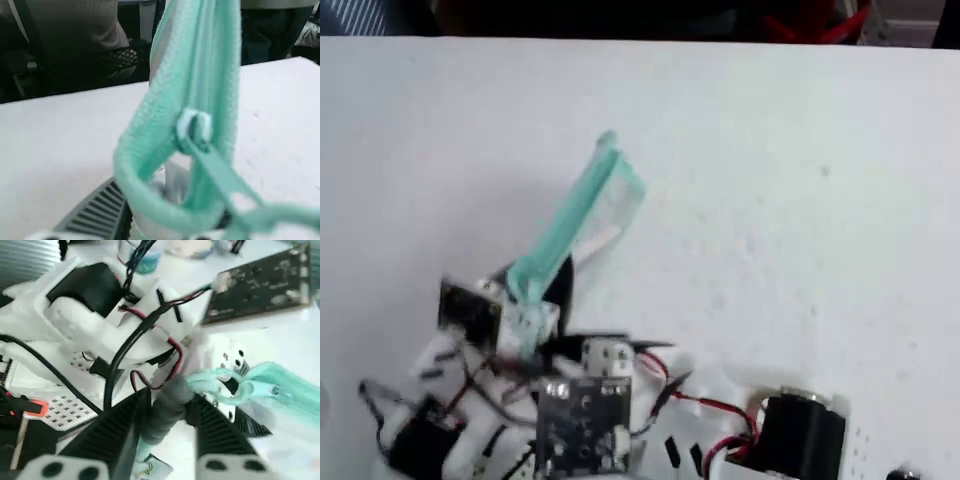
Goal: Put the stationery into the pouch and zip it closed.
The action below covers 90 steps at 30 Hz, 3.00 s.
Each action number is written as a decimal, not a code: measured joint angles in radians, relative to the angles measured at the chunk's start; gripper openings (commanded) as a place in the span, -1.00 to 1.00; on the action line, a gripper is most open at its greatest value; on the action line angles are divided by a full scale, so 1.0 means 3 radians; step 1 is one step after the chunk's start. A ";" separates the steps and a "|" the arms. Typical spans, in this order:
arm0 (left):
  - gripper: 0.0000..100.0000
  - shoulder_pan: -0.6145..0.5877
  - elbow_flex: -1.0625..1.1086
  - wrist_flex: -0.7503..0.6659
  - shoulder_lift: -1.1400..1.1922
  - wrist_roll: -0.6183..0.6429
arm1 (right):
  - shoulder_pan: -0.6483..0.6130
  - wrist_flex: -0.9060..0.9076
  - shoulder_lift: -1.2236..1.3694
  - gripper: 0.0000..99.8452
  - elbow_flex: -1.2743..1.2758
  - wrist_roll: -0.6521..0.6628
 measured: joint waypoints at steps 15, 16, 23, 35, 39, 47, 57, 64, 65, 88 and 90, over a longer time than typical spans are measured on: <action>-0.96 -0.0031 0.0107 -0.0005 0.0056 0.0005 | 0.1064 -0.0465 -0.0491 -0.75 0.0015 0.0322; -0.96 -0.0031 0.0113 -0.0005 0.0056 0.0005 | 0.1069 -0.0557 -0.0476 -0.73 0.0113 0.0261; -0.96 -0.0031 0.0113 -0.0005 0.0056 0.0005 | 0.1100 -0.1002 -0.0230 -0.67 0.0506 -0.0010; -0.96 -0.0056 0.0113 -0.0005 0.0056 0.0005 | 0.1100 -0.1069 0.0107 -0.58 0.0522 0.0010; -0.96 -0.0118 0.0113 -0.0005 0.0056 0.0015 | 0.1100 -0.1069 0.0256 -0.62 0.0522 0.0097; -0.96 -0.0128 0.0113 -0.0005 0.0056 0.0020 | 0.1125 -0.1069 0.0343 -0.80 0.0394 0.0220; -0.96 -0.0133 0.0113 0.0000 0.0056 0.0020 | 0.1135 -0.1120 0.0593 -0.96 0.0266 0.0307; -0.96 -0.0133 0.0113 0.0000 0.0056 0.0020 | 0.0921 -0.0992 0.0598 -0.96 0.0194 0.0307; -0.96 -0.0133 0.0113 0.0000 0.0056 0.0020 | 0.0859 -0.0931 0.0598 -0.96 0.0179 0.0307; -0.96 -0.0123 0.0118 0.0000 0.0051 0.0005 | 0.1217 -0.0588 -0.0020 -0.92 -0.0430 0.0588; -0.96 -0.0128 0.0118 0.0000 0.0051 0.0010 | 0.1274 -0.0844 0.0087 -0.89 -0.0363 0.0471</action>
